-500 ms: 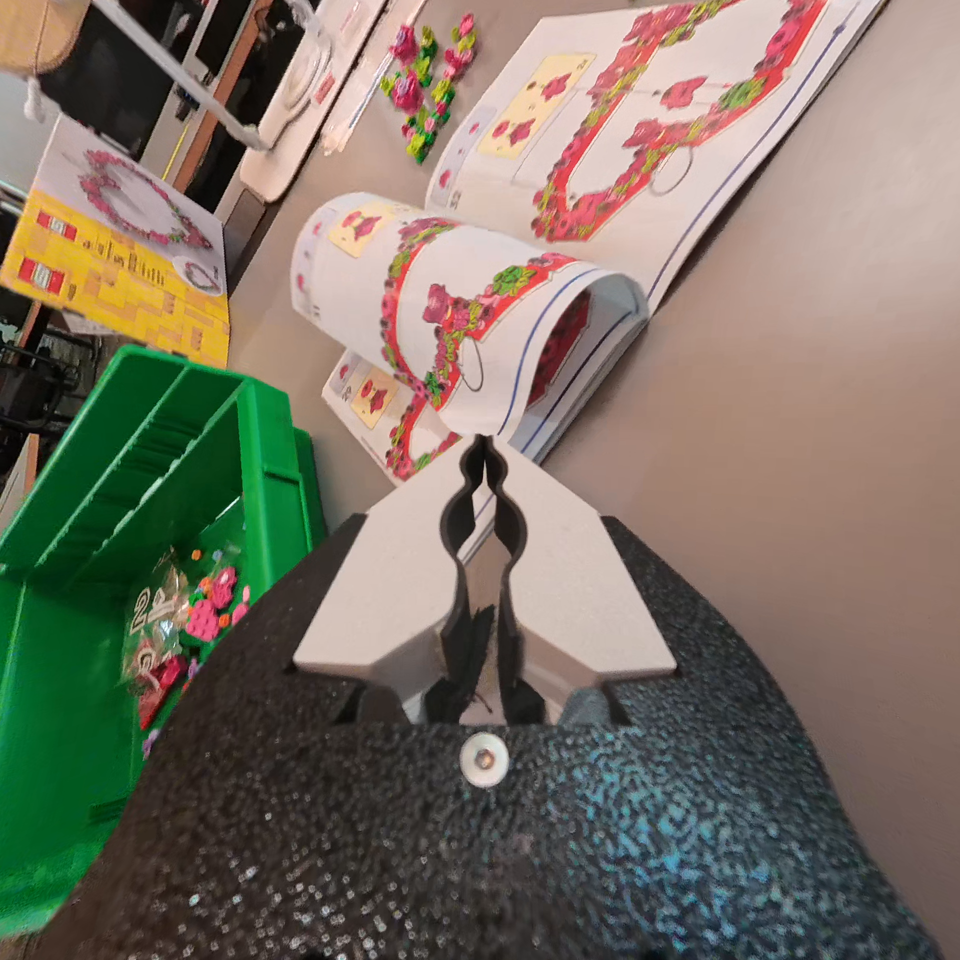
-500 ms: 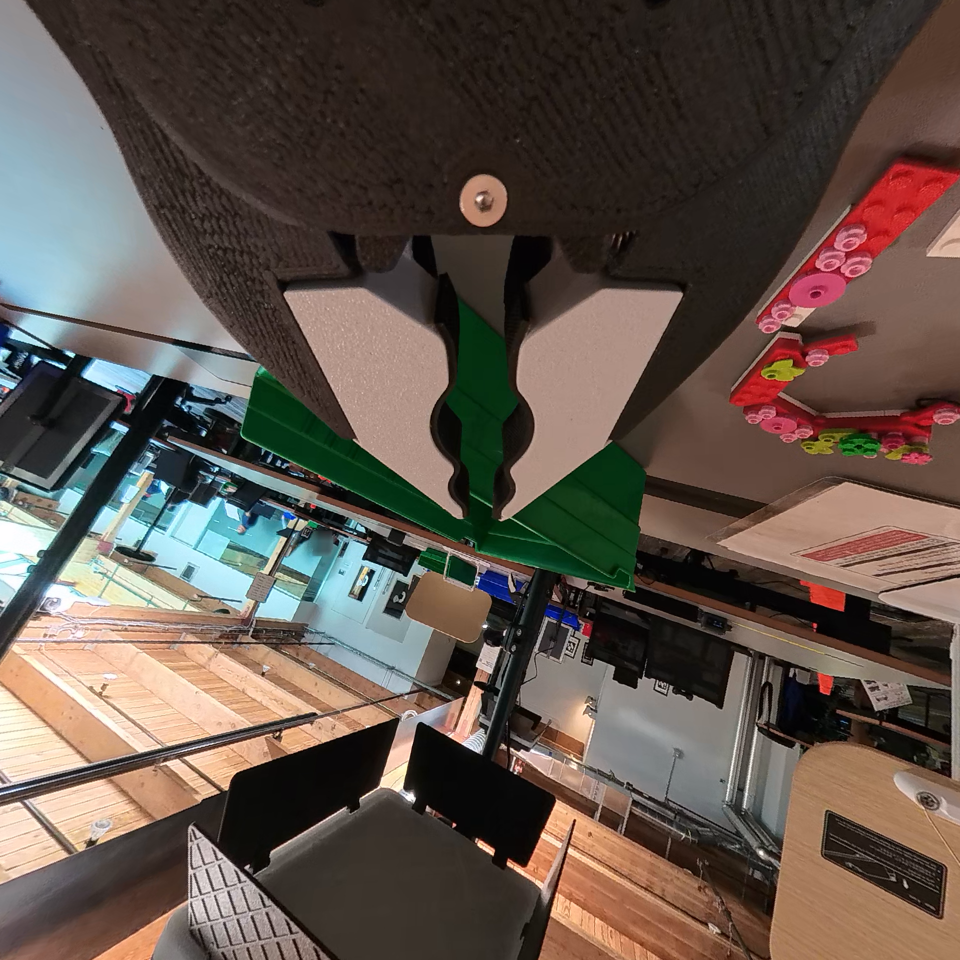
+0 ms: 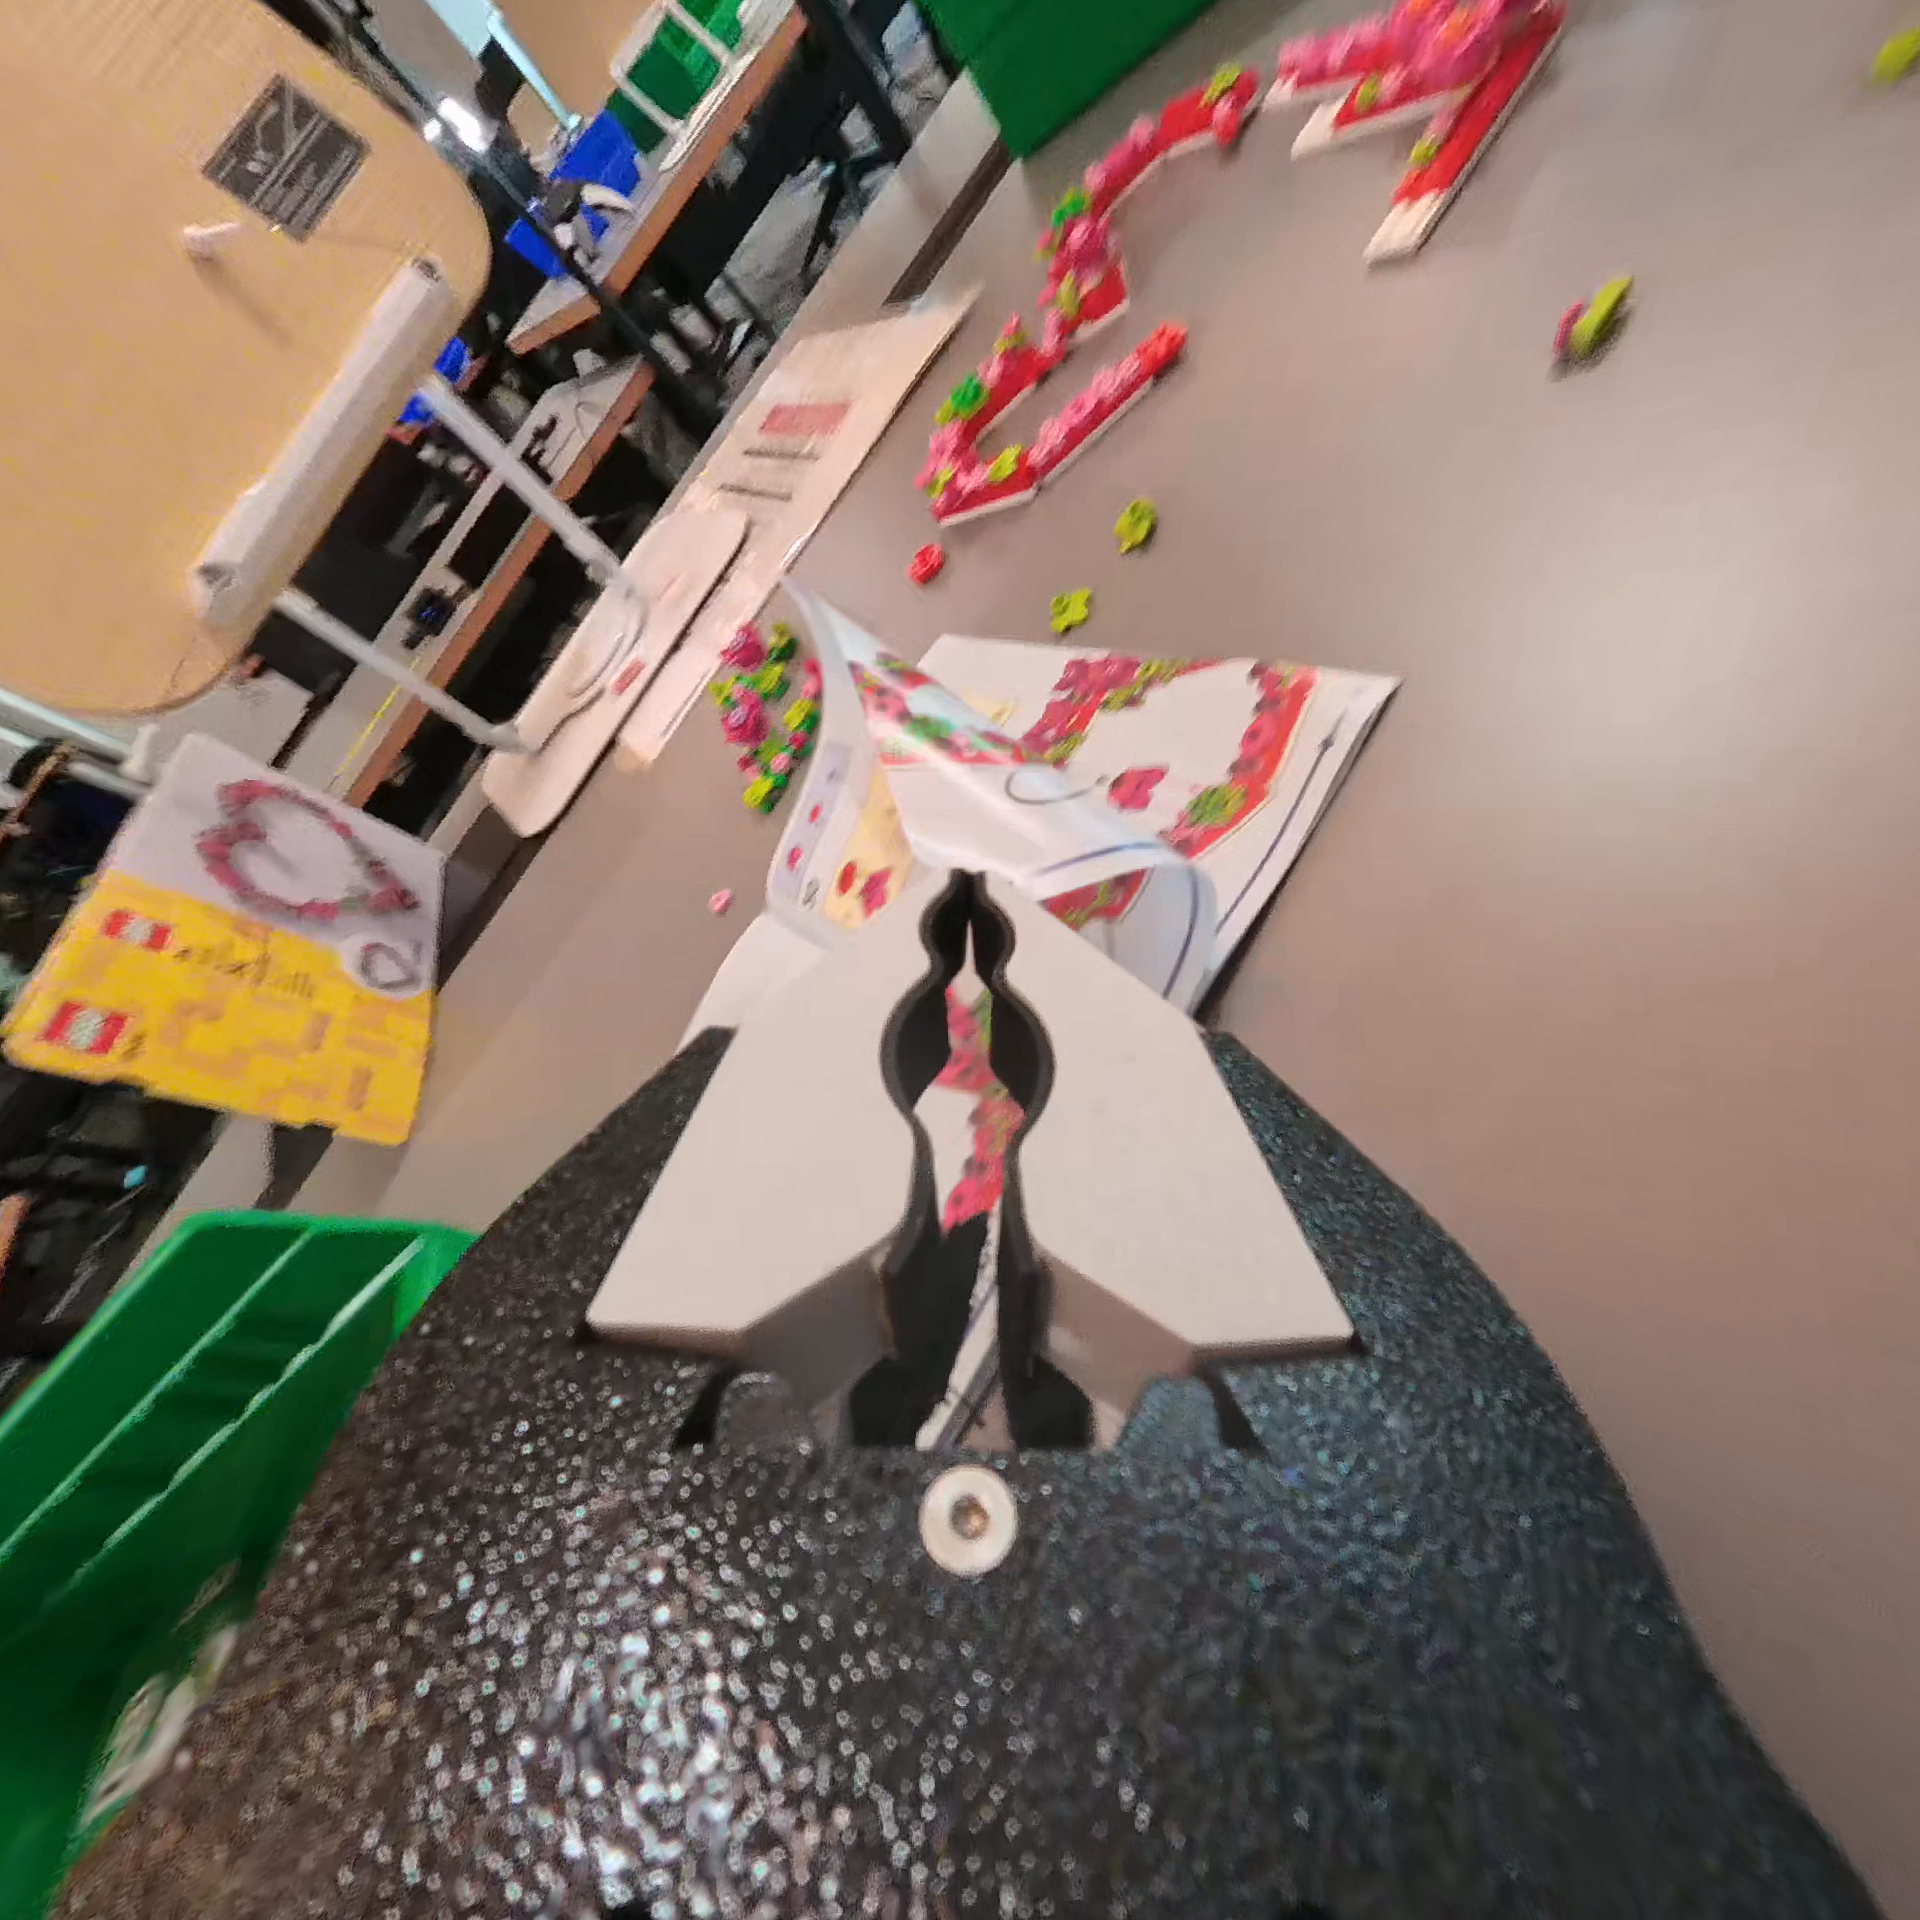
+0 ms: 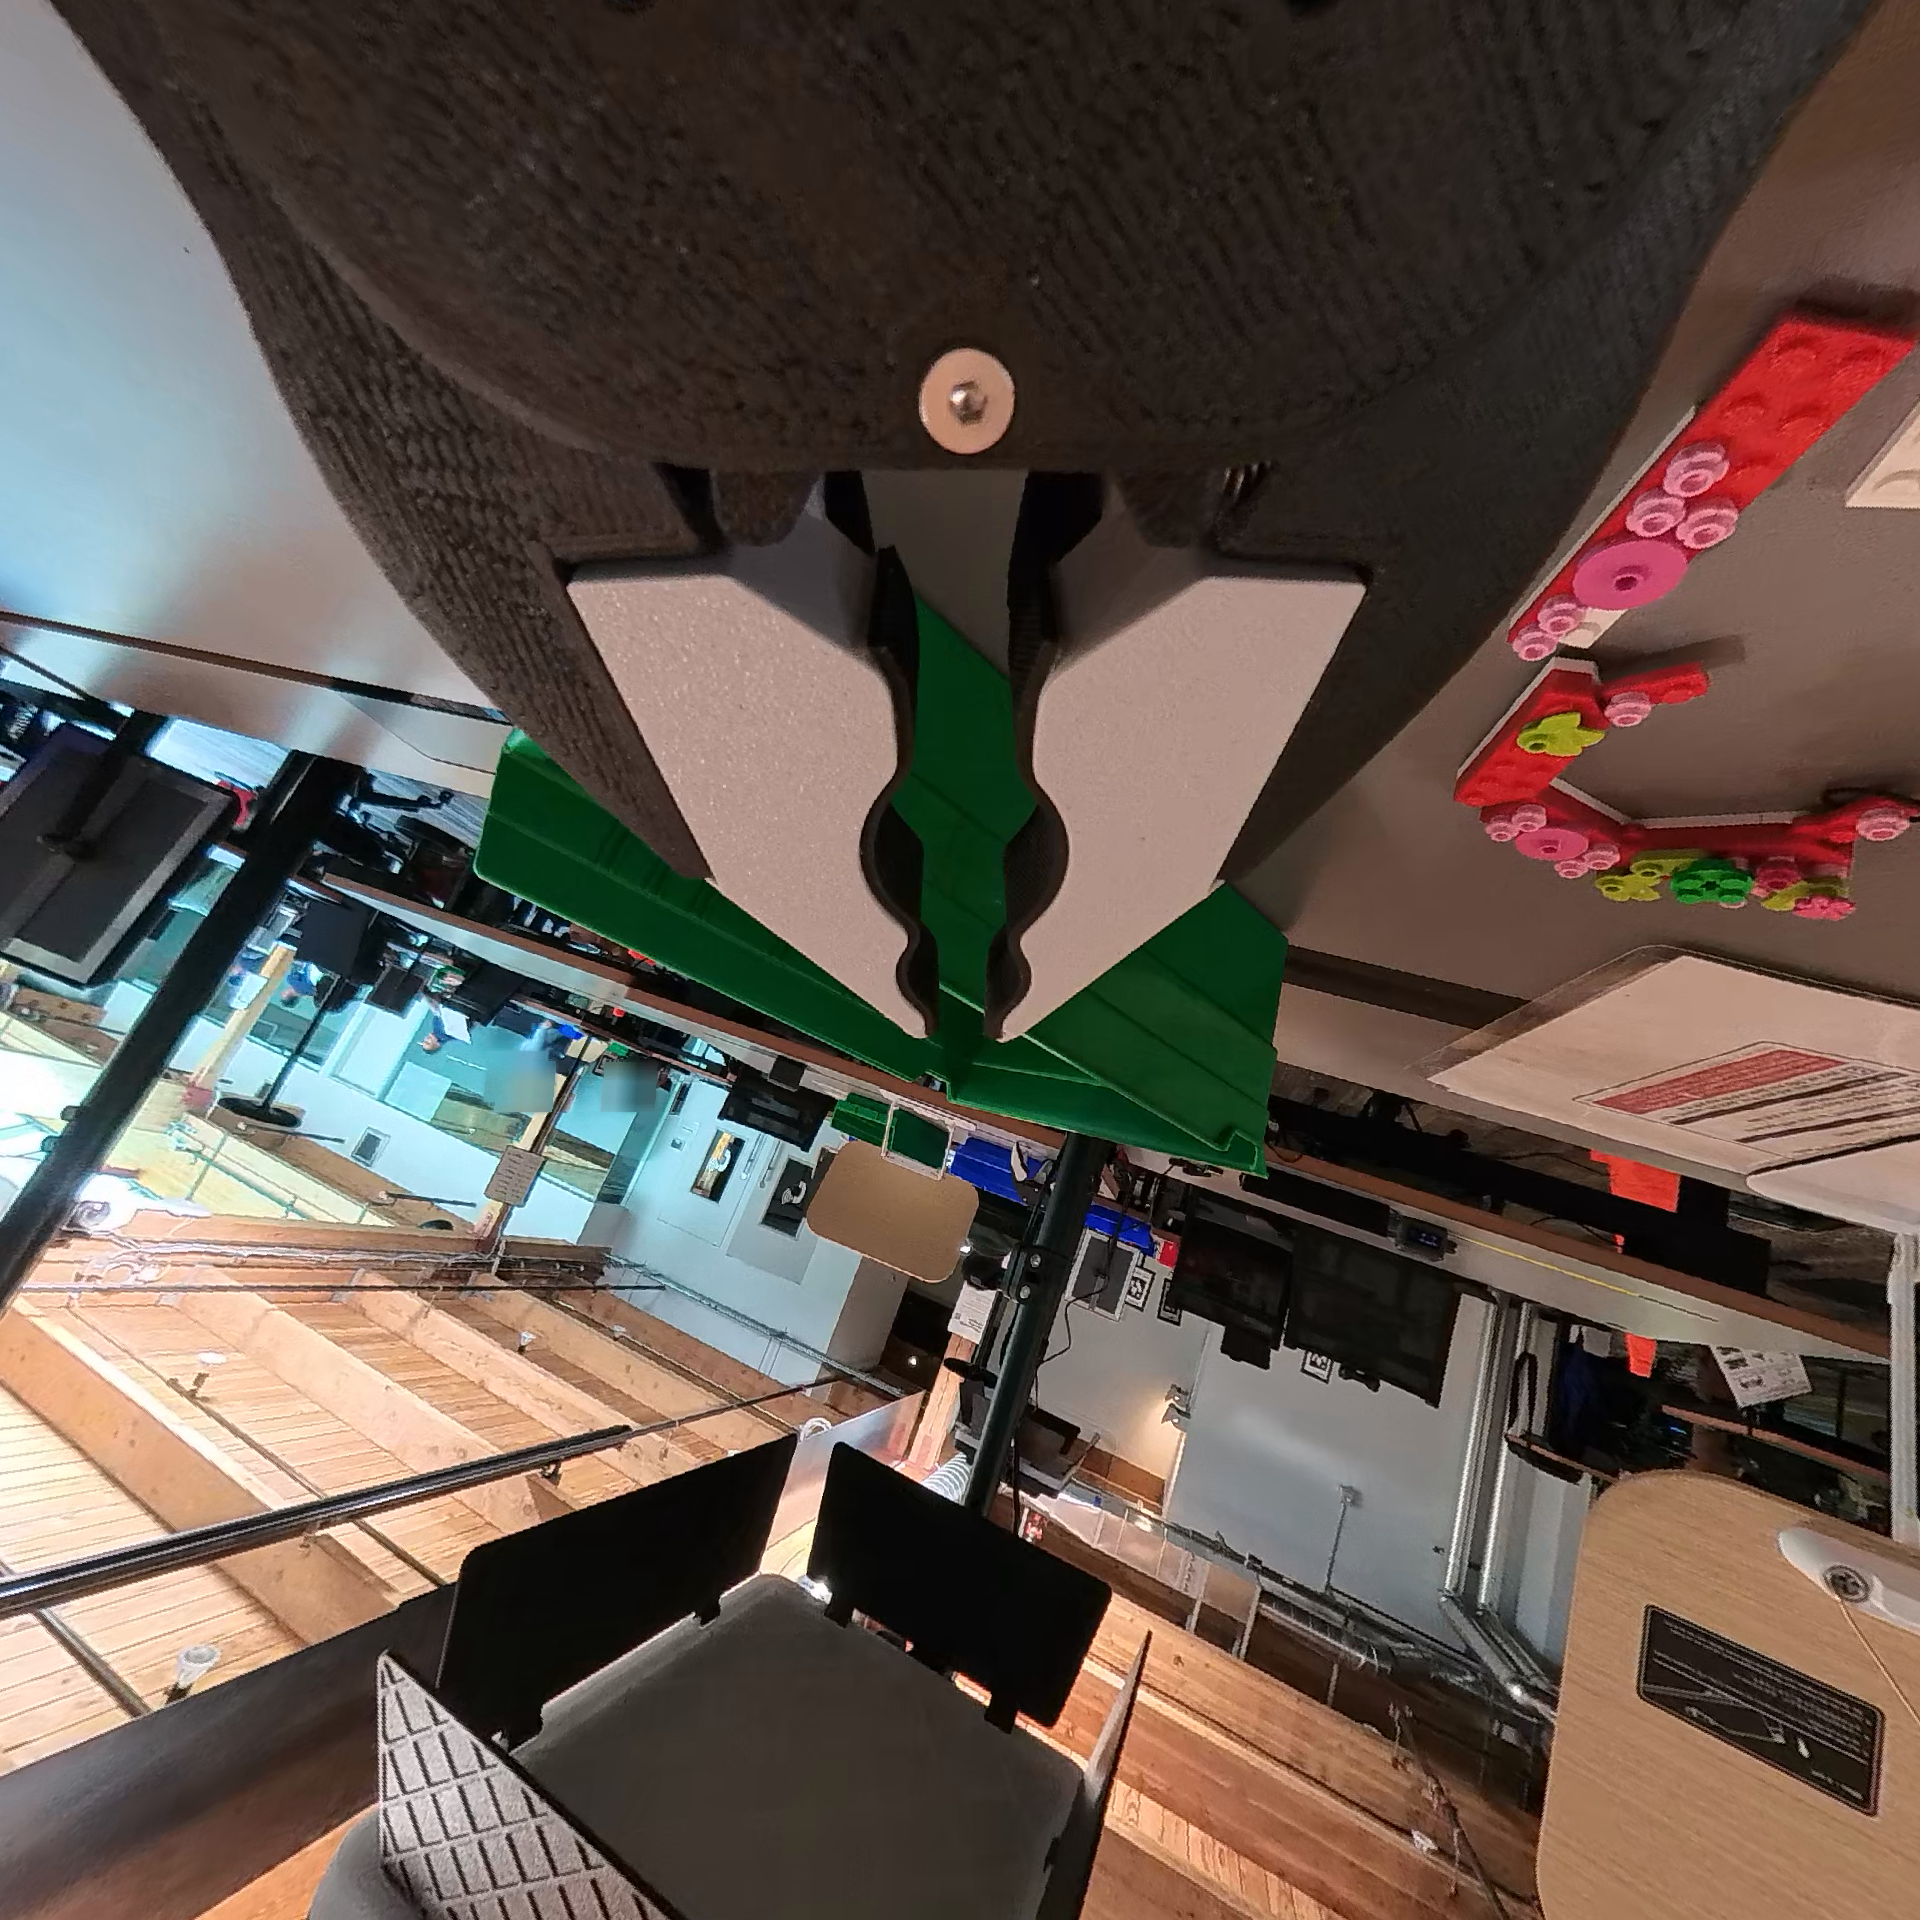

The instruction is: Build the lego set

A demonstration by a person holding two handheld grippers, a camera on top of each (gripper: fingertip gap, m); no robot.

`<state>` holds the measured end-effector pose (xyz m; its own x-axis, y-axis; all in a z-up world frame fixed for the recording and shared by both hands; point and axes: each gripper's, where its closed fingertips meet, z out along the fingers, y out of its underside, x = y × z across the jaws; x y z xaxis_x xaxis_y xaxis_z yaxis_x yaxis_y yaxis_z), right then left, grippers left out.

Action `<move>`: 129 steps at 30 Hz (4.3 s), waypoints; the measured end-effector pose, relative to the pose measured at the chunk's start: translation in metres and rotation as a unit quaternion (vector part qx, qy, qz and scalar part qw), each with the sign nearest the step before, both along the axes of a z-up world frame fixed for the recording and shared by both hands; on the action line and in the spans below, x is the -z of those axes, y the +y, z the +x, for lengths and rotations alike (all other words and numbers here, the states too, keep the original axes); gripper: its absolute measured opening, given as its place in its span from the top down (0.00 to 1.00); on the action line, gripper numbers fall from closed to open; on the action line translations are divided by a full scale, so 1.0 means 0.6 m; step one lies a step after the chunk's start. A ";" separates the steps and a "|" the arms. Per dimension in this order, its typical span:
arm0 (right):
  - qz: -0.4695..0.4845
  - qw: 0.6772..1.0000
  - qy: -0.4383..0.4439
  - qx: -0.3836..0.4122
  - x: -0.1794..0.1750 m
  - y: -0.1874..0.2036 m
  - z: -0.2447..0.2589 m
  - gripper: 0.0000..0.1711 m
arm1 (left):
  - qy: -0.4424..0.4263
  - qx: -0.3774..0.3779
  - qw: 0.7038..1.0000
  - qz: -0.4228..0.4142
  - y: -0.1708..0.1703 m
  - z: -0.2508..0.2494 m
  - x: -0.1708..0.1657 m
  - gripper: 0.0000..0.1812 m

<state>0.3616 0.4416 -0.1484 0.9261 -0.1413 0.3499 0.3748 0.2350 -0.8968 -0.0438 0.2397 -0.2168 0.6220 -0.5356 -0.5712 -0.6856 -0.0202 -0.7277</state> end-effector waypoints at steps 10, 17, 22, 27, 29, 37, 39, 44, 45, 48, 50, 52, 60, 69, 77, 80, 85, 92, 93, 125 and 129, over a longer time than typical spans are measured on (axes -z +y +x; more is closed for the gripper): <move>0.001 1.000 0.004 -0.001 0.000 0.000 0.001 0.96 | -0.118 0.065 0.989 -0.066 -0.005 0.097 -0.001 0.88; 0.001 1.000 0.004 -0.002 0.000 0.000 0.000 0.96 | -0.135 0.078 0.979 -0.134 -0.014 0.108 0.029 0.77; 0.001 1.000 0.004 -0.003 -0.001 -0.001 -0.001 0.96 | -0.073 0.090 0.987 -0.113 -0.016 0.100 0.037 0.75; 0.001 1.000 0.005 -0.003 -0.001 -0.001 0.000 0.96 | -0.055 0.086 0.990 -0.098 -0.013 0.084 0.030 0.77; 0.001 1.000 0.004 -0.003 0.000 0.000 -0.001 0.96 | -0.058 0.081 0.990 -0.096 -0.011 0.078 0.027 0.77; 0.001 1.000 0.004 -0.003 0.000 0.000 0.000 0.96 | -0.046 0.060 0.992 -0.099 0.004 0.051 0.030 0.74; 0.001 1.000 0.004 -0.003 0.000 0.000 0.000 0.96 | -0.050 0.058 0.991 -0.107 0.007 0.046 0.031 0.74; 0.001 1.000 0.004 -0.003 0.000 0.000 0.000 0.96 | -0.047 0.065 0.989 -0.126 0.007 0.045 0.036 0.72; 0.001 1.000 0.004 -0.004 0.000 0.000 0.000 0.96 | -0.045 0.067 0.988 -0.128 0.007 0.046 0.037 0.71; 0.001 1.000 0.004 -0.004 0.000 0.000 0.000 0.96 | -0.042 0.072 0.987 -0.134 0.006 0.049 0.040 0.71; 0.001 1.000 0.004 -0.004 0.000 0.000 0.000 0.96 | -0.043 0.073 0.987 -0.137 0.006 0.051 0.041 0.71; 0.001 1.000 0.003 -0.004 0.000 0.000 0.000 0.96 | -0.042 0.074 0.987 -0.136 0.006 0.052 0.042 0.71; 0.000 1.000 0.003 -0.004 0.000 0.000 -0.001 0.96 | -0.040 0.075 0.987 -0.138 0.004 0.052 0.046 0.71; 0.000 1.000 0.003 -0.004 0.000 0.000 -0.001 0.96 | -0.038 0.074 0.986 -0.141 0.001 0.051 0.050 0.72; 0.000 1.000 0.002 -0.004 0.000 0.000 -0.001 0.96 | -0.037 0.074 0.986 -0.143 0.000 0.051 0.052 0.72; 0.000 1.000 0.002 -0.004 0.000 0.000 -0.001 0.96 | -0.037 0.075 0.986 -0.143 0.000 0.051 0.052 0.72; 0.001 1.000 0.002 -0.004 0.000 -0.001 -0.001 0.96 | -0.039 0.076 0.986 -0.143 -0.001 0.052 0.051 0.72; 0.002 1.000 0.003 -0.004 0.000 -0.001 -0.001 0.96 | -0.056 0.090 0.985 -0.135 0.000 0.066 0.042 0.72; 0.002 1.000 0.003 -0.005 0.000 0.000 -0.001 0.96 | -0.065 0.098 0.984 -0.132 -0.001 0.074 0.038 0.72; -0.003 0.979 -0.018 -0.204 0.005 -0.003 -0.105 0.96 | -0.210 0.193 0.952 0.107 0.053 0.281 -0.066 0.75; -0.002 0.976 -0.015 -0.215 0.004 -0.005 -0.108 0.96 | -0.202 0.204 0.953 0.099 0.048 0.288 -0.058 0.75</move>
